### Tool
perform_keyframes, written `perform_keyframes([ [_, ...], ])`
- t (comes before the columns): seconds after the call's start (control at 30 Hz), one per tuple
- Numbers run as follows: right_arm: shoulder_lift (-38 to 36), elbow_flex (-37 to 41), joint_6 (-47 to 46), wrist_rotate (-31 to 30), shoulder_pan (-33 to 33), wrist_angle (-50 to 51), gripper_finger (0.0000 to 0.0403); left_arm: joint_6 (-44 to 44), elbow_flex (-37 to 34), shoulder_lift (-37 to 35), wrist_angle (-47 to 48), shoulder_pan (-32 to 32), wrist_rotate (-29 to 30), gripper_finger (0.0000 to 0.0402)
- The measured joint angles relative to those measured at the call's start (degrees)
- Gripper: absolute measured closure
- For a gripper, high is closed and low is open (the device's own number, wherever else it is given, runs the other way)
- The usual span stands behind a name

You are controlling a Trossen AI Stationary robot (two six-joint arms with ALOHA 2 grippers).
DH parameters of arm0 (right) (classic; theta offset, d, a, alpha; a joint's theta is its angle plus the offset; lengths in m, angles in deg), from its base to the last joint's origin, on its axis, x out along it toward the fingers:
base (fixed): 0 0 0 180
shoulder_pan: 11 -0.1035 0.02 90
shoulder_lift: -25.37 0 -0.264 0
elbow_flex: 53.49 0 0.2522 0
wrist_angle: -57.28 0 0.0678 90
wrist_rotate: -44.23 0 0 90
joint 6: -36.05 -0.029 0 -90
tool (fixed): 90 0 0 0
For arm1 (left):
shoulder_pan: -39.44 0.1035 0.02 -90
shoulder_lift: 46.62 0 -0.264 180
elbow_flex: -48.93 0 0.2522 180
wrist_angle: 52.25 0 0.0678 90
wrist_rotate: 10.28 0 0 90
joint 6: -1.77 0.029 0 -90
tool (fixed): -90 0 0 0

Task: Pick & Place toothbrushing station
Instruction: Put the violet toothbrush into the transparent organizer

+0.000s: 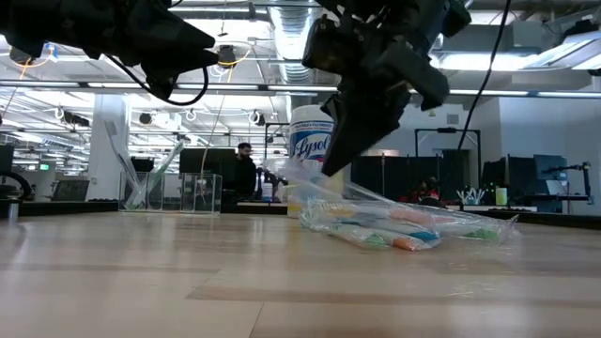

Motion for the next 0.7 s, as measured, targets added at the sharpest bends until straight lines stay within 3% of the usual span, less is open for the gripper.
perform_keyframes([
  [0.7, 0.0, -12.3, 4.9, -3.0, 2.2, 4.2, 0.0403, 0.0, 0.0, 0.0, -0.1, 0.0, 0.0, 0.0291],
])
